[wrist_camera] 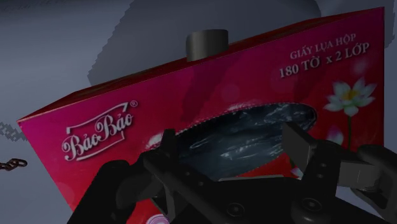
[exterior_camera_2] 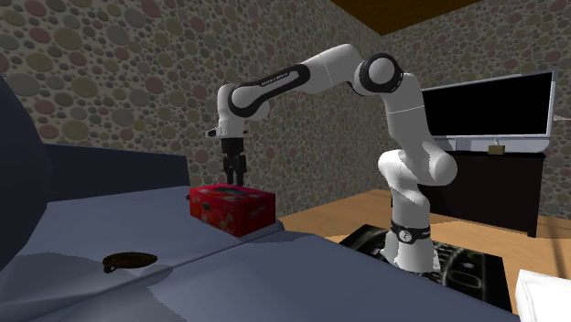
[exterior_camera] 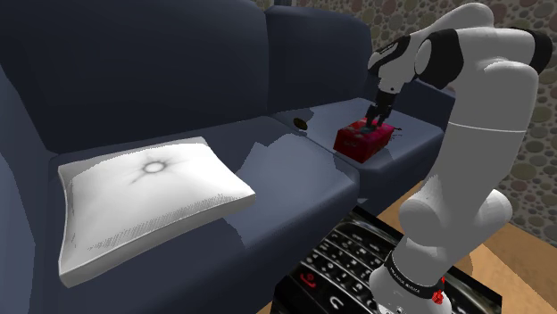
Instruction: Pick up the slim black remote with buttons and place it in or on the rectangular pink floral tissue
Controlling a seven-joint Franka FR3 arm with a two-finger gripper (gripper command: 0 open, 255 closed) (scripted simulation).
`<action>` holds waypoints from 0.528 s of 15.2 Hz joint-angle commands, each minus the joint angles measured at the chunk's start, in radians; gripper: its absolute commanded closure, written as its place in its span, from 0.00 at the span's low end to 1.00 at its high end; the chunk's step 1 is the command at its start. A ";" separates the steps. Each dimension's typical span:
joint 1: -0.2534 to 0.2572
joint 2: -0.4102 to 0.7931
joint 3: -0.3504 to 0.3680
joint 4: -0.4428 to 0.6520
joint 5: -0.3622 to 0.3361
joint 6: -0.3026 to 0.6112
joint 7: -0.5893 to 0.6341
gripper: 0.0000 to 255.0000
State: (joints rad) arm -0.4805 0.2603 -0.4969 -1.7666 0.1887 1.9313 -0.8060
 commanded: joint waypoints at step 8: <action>-0.006 -0.018 -0.007 0.106 -0.015 -0.121 0.011 0.00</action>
State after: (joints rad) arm -0.4865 0.2474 -0.5035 -1.6720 0.1770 1.8272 -0.7973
